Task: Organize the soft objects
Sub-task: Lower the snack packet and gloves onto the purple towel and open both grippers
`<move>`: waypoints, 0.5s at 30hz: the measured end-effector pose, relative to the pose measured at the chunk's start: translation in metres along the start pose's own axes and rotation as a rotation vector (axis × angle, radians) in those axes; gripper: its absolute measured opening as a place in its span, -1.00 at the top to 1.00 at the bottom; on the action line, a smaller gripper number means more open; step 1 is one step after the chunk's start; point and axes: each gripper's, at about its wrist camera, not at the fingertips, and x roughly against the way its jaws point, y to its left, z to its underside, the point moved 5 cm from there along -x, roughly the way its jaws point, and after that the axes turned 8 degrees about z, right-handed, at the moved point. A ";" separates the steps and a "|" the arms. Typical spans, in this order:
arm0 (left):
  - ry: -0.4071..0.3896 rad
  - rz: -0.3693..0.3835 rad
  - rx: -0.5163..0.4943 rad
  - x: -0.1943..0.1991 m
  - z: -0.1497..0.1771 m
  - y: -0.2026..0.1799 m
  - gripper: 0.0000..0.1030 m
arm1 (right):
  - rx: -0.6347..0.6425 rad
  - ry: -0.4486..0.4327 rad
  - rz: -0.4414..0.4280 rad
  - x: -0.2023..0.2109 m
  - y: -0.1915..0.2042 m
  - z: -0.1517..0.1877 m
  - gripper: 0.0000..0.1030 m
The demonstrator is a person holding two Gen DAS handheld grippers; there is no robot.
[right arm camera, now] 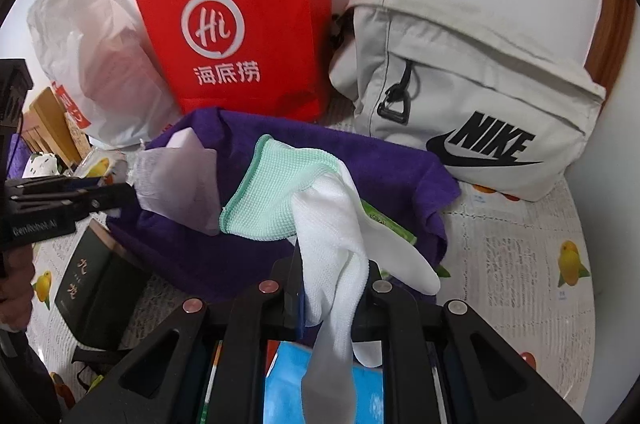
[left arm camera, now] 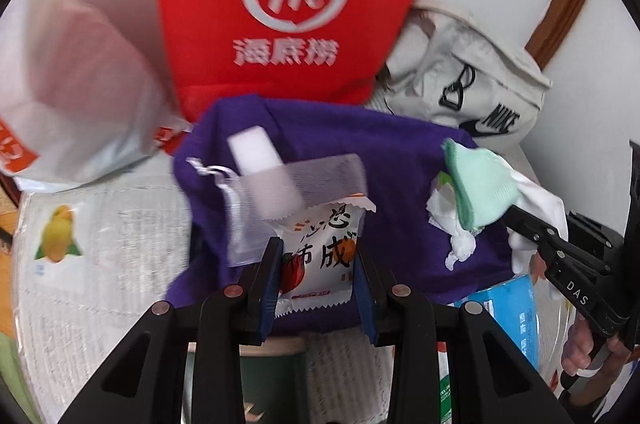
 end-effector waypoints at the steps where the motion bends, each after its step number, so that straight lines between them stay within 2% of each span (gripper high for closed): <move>1: 0.018 -0.007 -0.007 -0.008 0.000 -0.001 0.38 | 0.002 0.007 0.000 -0.004 0.000 0.000 0.71; 7: 0.090 -0.031 0.039 -0.036 0.003 0.013 0.38 | 0.007 0.054 -0.008 -0.030 0.000 0.000 0.68; 15: 0.125 -0.025 0.071 -0.052 0.001 0.022 0.33 | 0.016 0.086 -0.014 -0.051 0.002 -0.001 0.63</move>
